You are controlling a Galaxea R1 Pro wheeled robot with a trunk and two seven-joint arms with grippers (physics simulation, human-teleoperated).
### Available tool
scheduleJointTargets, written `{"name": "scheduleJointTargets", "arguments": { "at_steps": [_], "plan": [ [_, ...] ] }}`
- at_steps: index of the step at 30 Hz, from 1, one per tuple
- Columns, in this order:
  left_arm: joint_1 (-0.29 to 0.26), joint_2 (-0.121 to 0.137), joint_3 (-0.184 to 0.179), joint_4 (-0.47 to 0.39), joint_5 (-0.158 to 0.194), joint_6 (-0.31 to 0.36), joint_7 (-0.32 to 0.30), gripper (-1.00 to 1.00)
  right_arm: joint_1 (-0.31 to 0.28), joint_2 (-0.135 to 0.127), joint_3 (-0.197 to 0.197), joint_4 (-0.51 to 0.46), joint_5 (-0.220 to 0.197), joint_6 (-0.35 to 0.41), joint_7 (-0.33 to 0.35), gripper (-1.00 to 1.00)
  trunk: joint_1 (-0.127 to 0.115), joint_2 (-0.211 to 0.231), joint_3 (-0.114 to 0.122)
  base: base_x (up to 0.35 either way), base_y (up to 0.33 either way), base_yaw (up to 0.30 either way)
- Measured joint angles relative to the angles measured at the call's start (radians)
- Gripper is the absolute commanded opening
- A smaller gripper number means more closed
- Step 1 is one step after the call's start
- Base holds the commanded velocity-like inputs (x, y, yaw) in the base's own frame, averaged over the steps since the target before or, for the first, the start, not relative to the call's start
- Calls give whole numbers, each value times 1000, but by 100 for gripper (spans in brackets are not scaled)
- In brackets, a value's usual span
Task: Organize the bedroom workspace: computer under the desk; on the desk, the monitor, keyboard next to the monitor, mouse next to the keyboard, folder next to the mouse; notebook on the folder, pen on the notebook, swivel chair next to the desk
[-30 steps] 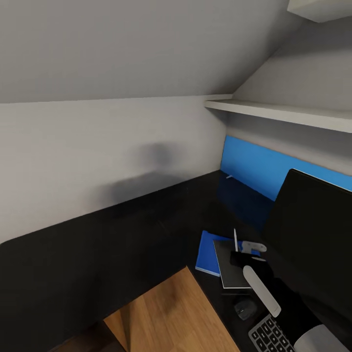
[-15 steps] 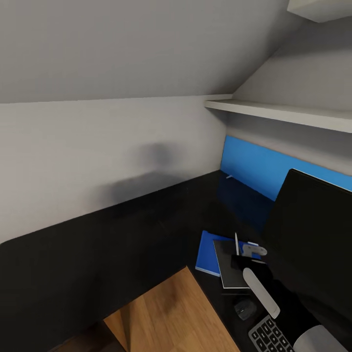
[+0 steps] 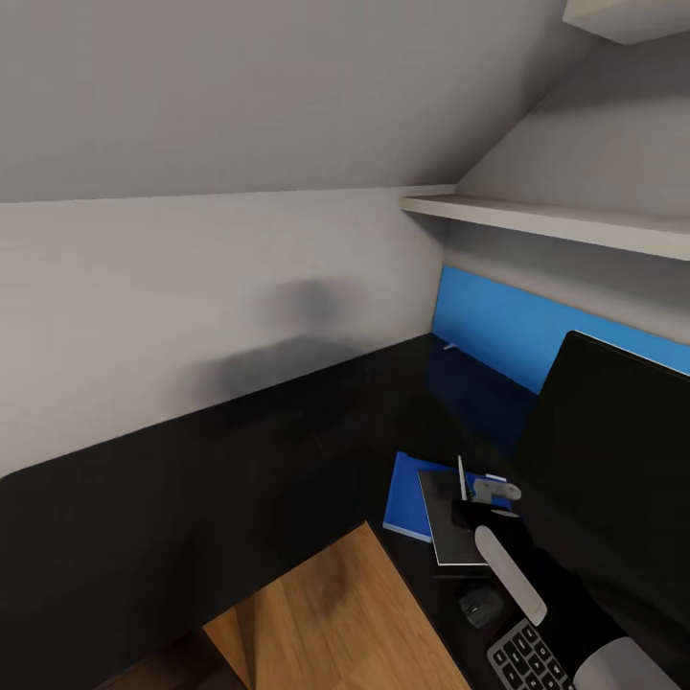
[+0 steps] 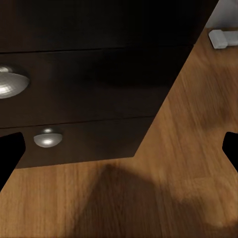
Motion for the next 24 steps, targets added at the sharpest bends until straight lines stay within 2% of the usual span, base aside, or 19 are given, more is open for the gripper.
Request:
{"name": "scheduleJointTargets", "arguments": {
  "at_steps": [5, 22, 24],
  "plan": [
    [0, 0, 0, 0, 0, 1, 0, 100, 0, 2, 4, 0, 13, 0, 1, 100, 0, 0, 0, 0, 0, 0],
    [0, 0, 0, 0, 0, 0, 0, 100, 0, 2, 10, -2, 15, 0, 1, 100, 0, 0, 0, 0, 0, 0],
    [0, 0, 0, 0, 0, 0, 0, 100, 0, 2, 10, -5, 15, 0, 1, 100, -8, 14, 6, 0, 0, 0]
  ]
}}
